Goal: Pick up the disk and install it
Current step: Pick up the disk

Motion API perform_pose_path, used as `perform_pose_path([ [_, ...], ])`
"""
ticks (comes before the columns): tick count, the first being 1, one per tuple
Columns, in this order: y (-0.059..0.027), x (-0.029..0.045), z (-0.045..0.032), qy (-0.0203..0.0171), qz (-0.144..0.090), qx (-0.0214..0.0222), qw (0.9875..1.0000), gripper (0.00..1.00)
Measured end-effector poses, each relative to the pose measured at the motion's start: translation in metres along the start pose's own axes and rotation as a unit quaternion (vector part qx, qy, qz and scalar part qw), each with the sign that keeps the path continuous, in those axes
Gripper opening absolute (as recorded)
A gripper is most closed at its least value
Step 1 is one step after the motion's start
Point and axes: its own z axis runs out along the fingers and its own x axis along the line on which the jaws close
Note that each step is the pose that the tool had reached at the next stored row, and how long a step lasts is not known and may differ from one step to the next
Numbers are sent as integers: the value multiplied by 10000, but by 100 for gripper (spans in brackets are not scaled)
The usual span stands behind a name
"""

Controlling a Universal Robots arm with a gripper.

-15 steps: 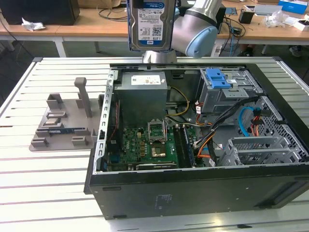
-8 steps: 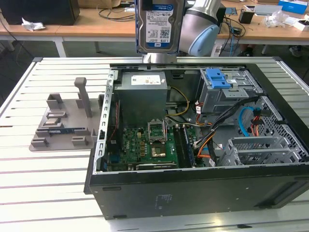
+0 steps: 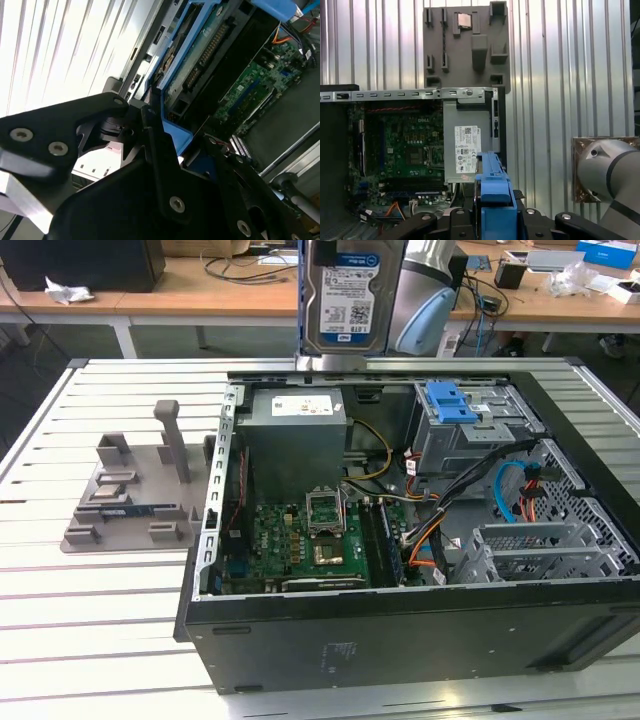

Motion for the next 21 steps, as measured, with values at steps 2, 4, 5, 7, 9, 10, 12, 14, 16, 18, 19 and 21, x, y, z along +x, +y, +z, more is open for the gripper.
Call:
perform_pose_path([
  [2, -26, 53, 1, 0, 0, -1, 10000, 37],
  [4, -43, 122, 2, 0, 1, -1, 10000, 37],
  [5, -52, 165, 3, 0, 0, -1, 10000, 37],
  [7, -74, 266, 4, 0, 1, -2, 10000, 37],
  [9, -91, 334, 5, 0, 0, -2, 10000, 37],
  [10, -97, 357, 6, -1, 0, -2, 10000, 37],
  [12, -109, 406, 6, 0, 1, -2, 10000, 37],
  [14, -127, 477, 8, 0, 0, -2, 10000, 37],
  [16, -141, 545, 9, -1, 0, -2, 10000, 37],
  [18, -152, 590, 10, 0, 0, -2, 10000, 37],
  [19, -158, 612, 10, 0, 0, -2, 10000, 37],
  [21, -170, 658, 11, 0, 0, -2, 10000, 37],
])
